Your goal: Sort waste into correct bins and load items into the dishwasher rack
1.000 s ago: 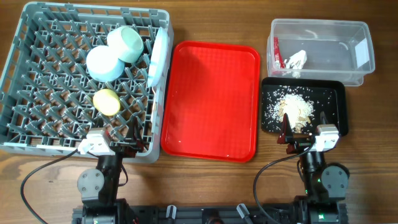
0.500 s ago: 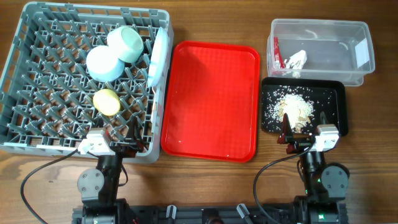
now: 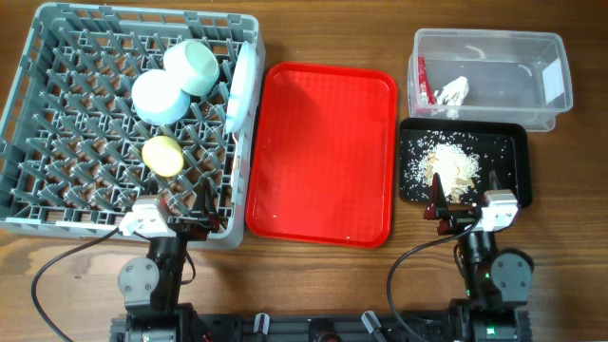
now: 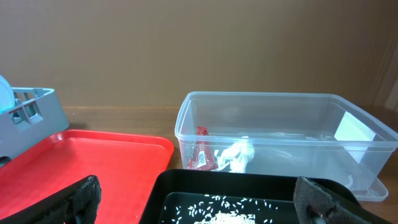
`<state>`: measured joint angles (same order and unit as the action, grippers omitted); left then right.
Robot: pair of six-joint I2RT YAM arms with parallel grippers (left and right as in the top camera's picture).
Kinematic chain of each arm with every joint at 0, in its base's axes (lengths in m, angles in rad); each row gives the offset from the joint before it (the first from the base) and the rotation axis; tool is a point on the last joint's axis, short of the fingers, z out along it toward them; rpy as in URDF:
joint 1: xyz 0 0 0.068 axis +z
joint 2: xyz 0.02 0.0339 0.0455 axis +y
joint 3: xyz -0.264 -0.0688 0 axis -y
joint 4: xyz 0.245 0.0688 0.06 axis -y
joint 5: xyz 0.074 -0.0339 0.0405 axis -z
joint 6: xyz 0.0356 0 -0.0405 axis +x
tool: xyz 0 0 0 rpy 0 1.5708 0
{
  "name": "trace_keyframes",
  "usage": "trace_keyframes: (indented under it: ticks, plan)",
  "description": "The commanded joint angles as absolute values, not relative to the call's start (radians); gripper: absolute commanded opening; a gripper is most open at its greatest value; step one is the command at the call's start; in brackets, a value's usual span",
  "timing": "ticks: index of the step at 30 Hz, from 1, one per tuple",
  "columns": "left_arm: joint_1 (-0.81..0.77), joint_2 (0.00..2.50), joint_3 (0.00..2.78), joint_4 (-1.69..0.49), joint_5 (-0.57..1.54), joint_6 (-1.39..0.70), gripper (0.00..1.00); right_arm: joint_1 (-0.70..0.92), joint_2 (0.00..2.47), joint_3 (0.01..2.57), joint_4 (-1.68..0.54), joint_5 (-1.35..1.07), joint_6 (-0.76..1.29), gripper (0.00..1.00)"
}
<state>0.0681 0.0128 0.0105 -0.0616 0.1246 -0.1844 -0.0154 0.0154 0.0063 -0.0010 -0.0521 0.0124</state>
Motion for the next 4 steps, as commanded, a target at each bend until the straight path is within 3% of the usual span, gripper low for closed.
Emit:
trace_keyframes:
  ticks: [1,4]
  plan:
    - [0.074,0.006,0.006,-0.068,0.115,-0.168,1.00,-0.010,0.005,0.005,0.002,-0.071,0.000,1.00]
    - [0.074,0.006,0.006,-0.068,0.115,-0.168,1.00,-0.010,0.005,0.005,0.002,-0.071,0.000,1.00]
